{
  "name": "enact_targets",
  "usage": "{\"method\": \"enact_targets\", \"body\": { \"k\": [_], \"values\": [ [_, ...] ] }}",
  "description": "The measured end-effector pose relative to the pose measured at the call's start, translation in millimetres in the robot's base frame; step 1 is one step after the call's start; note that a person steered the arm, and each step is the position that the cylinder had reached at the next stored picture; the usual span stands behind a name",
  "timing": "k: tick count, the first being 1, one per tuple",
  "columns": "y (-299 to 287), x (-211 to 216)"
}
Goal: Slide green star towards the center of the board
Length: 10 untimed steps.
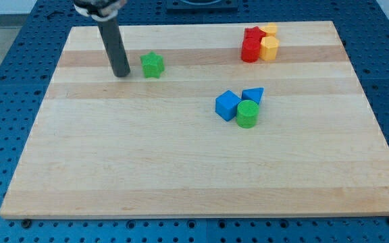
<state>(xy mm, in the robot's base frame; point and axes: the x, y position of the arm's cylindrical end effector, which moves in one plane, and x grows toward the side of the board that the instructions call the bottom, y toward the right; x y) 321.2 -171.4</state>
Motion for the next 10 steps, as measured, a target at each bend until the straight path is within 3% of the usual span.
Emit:
{"method": "enact_targets", "body": {
  "k": [1, 3, 5, 9, 10],
  "values": [
    [11.2, -17.8],
    [67.5, -13.1],
    [72.5, -3.9],
    [76.6, 45.4],
    [119.5, 62.2]
  ]
}}
